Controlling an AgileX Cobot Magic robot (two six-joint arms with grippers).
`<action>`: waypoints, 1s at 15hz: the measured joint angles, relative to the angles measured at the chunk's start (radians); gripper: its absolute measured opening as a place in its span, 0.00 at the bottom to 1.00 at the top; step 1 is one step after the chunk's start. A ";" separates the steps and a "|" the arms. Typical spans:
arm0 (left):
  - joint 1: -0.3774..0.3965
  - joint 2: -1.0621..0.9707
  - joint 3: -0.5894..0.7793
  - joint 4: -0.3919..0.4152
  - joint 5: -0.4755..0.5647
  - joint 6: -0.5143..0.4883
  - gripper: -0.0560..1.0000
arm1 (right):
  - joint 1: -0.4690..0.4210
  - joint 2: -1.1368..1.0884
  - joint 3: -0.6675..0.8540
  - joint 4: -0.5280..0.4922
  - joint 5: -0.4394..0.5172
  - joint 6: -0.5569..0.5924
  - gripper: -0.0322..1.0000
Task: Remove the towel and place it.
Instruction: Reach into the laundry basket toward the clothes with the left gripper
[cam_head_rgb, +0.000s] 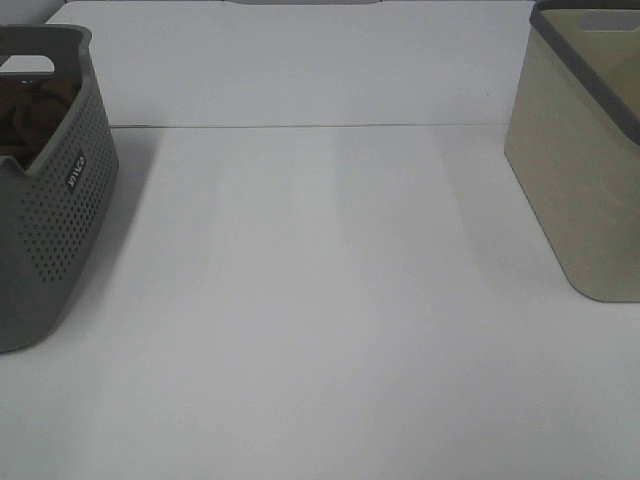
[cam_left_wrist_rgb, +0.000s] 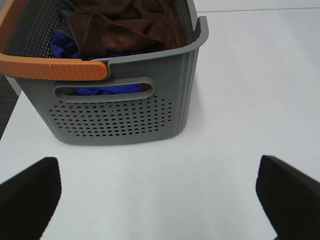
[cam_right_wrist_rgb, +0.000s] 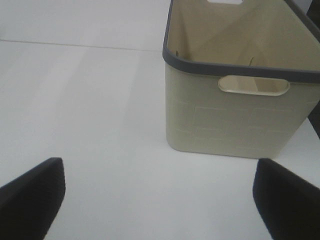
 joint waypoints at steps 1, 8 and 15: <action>0.000 0.000 0.000 -0.001 0.000 0.000 0.99 | 0.000 0.000 0.000 0.000 0.020 0.000 0.98; 0.000 0.000 0.017 0.003 -0.027 0.000 0.99 | 0.000 0.000 0.050 0.000 0.050 0.001 0.98; 0.000 0.000 0.017 0.003 -0.027 0.000 0.99 | 0.000 0.000 0.050 0.000 0.050 0.001 0.98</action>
